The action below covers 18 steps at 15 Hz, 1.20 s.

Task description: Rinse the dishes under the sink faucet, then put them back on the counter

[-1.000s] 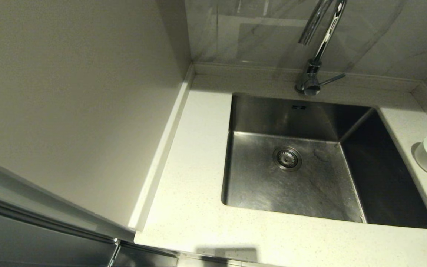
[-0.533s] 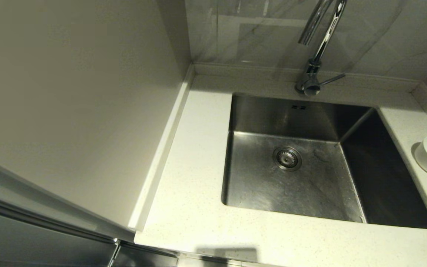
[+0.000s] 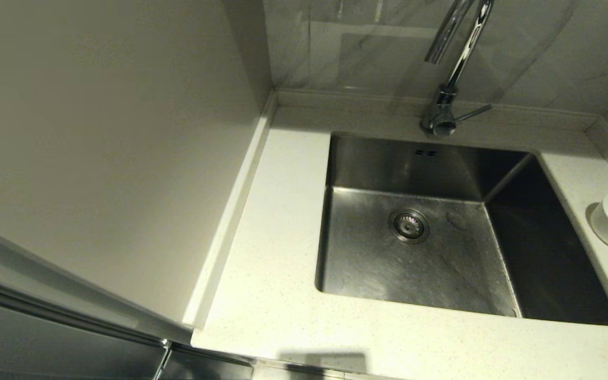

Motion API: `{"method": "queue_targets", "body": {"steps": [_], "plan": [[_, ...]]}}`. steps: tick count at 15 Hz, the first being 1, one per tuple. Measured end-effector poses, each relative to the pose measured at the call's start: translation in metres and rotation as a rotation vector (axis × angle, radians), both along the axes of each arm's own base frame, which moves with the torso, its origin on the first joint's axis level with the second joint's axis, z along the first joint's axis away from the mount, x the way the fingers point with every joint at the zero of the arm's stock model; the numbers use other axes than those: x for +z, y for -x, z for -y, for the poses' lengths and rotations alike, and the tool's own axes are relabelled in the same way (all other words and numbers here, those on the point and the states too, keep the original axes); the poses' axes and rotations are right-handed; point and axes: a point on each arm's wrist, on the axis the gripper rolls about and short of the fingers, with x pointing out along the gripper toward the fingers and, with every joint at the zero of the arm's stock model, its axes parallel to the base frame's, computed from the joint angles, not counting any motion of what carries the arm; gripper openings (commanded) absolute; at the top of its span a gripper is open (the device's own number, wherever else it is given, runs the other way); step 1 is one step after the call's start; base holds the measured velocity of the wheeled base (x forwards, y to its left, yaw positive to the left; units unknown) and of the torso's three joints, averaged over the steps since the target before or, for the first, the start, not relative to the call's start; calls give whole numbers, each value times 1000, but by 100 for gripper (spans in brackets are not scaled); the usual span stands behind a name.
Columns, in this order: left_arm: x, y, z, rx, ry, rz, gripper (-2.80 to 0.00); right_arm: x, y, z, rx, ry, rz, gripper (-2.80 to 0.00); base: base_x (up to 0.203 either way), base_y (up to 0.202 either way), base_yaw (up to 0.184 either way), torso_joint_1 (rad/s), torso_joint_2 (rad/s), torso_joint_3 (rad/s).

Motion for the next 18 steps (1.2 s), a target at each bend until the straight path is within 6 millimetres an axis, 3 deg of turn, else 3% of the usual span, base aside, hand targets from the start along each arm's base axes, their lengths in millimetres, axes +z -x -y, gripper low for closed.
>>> {"method": "queue_targets", "body": {"steps": [18], "plan": [[0,0,0,-1,-1,0,-280,0,0,0,0,0,0,-280,0,0,0,0,0,0]]}}
